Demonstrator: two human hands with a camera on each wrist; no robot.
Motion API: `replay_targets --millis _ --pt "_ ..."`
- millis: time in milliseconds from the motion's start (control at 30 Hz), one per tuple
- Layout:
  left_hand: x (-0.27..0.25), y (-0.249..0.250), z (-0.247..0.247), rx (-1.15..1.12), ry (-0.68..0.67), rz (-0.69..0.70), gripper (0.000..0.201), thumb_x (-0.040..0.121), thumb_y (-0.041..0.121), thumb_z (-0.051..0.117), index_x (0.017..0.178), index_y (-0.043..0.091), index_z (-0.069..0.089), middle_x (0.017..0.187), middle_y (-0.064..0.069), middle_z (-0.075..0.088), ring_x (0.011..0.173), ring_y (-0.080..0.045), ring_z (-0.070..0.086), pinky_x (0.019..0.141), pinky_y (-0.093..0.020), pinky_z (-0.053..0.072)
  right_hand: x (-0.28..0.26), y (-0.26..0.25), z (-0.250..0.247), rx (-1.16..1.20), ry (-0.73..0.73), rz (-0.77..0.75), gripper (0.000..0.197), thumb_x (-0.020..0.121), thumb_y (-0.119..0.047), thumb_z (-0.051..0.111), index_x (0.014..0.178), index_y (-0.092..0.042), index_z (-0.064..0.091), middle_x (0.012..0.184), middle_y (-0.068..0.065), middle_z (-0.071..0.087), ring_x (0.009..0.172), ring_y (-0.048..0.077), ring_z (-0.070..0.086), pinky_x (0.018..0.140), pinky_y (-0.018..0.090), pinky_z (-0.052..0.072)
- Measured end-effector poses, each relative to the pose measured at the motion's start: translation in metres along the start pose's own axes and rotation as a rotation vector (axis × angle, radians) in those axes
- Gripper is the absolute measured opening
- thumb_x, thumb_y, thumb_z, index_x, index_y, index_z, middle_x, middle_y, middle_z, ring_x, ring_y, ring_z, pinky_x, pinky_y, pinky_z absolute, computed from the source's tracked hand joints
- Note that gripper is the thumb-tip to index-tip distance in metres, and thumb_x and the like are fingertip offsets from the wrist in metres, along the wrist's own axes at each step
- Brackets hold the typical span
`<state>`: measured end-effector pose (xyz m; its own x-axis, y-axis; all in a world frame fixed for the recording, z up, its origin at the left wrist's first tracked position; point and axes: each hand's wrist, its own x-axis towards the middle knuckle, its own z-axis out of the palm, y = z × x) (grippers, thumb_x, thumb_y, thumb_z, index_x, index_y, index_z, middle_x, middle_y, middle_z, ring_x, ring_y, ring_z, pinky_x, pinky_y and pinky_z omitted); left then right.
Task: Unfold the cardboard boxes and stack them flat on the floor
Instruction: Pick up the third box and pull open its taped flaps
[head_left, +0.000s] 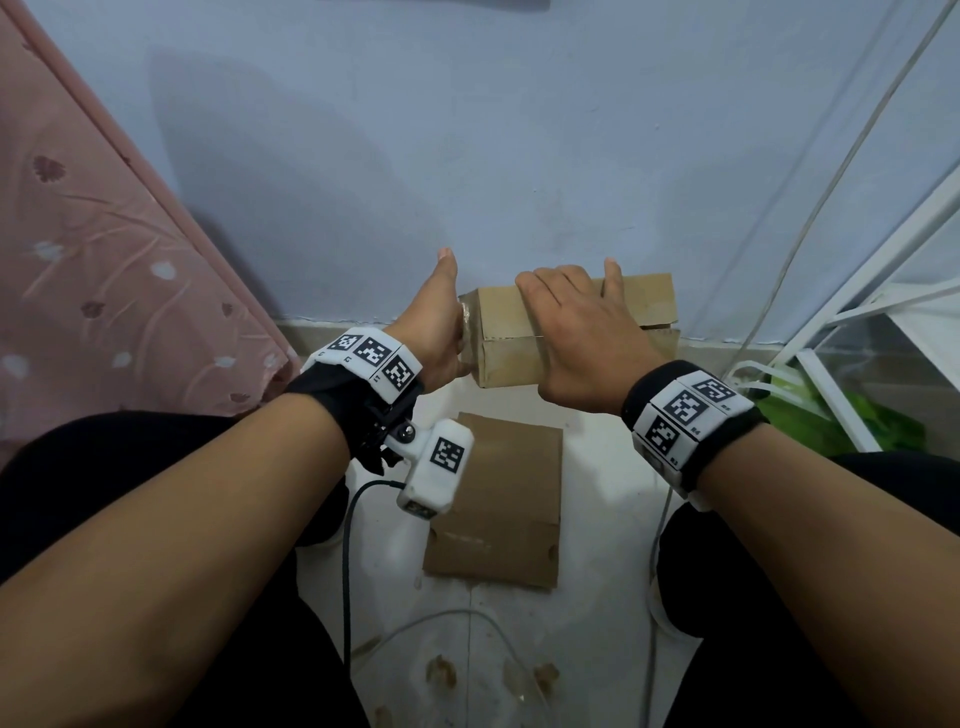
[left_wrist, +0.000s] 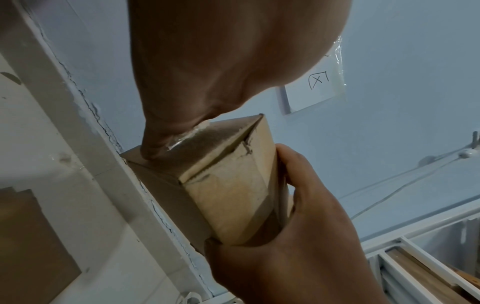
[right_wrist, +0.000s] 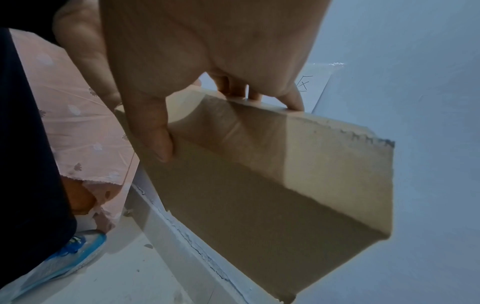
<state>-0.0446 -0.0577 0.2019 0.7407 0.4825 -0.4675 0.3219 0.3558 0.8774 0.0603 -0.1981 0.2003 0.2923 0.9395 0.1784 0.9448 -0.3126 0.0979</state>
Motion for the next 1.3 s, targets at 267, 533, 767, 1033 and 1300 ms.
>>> replay_targets --millis 267,533,767,1033,1300 --pt "0.012 -0.005 -0.014 -0.075 0.087 -0.055 0.090 0.096 0.077 0.009 0.121 0.007 0.059 0.093 -0.004 0.074 0.079 -0.016 0.074 0.062 -0.029 0.052 -0.004 -0.006 -0.007 0.111 0.086 -0.044 0.095 0.060 -0.024 0.073 0.146 -0.008 0.037 0.140 0.005 0.047 0.130 0.028 0.041 0.113 0.072 0.017" --pt "0.023 -0.018 -0.030 -0.064 0.225 -0.123 0.086 0.096 0.077 0.011 0.142 0.017 0.053 0.134 -0.007 0.063 0.126 -0.029 0.056 0.103 -0.042 0.037 -0.009 -0.006 -0.016 0.235 0.085 -0.076 0.098 0.058 -0.028 0.075 0.147 -0.010 0.038 0.142 0.004 0.047 0.131 0.026 0.041 0.116 0.067 0.017" --pt "0.071 -0.046 -0.070 -0.134 0.404 -0.183 0.101 0.071 0.093 0.013 0.149 0.037 0.044 0.147 -0.002 0.056 0.133 -0.040 0.049 0.112 -0.066 0.027 -0.016 -0.003 -0.023 0.385 0.069 -0.081 0.105 0.051 -0.035 0.074 0.146 -0.012 0.038 0.139 0.001 0.047 0.128 0.023 0.042 0.116 0.058 0.025" --pt "0.039 -0.036 -0.043 -0.195 0.469 -0.131 0.086 0.089 0.083 0.024 0.137 0.020 0.056 0.138 -0.001 0.060 0.122 -0.027 0.058 0.107 -0.041 0.043 -0.019 -0.004 -0.024 0.255 0.096 -0.123 0.107 0.050 -0.047 0.070 0.146 -0.014 0.039 0.141 0.001 0.049 0.129 0.023 0.044 0.111 0.055 0.032" --pt "0.051 -0.059 -0.027 -0.215 0.233 -0.180 0.096 0.082 0.091 0.019 0.118 0.016 0.067 0.115 -0.015 0.074 0.110 -0.036 0.066 0.105 -0.051 0.045 -0.019 -0.024 -0.011 0.024 0.059 -0.165 0.100 0.052 -0.044 0.067 0.144 -0.015 0.041 0.134 -0.001 0.052 0.119 0.023 0.049 0.099 0.049 0.036"
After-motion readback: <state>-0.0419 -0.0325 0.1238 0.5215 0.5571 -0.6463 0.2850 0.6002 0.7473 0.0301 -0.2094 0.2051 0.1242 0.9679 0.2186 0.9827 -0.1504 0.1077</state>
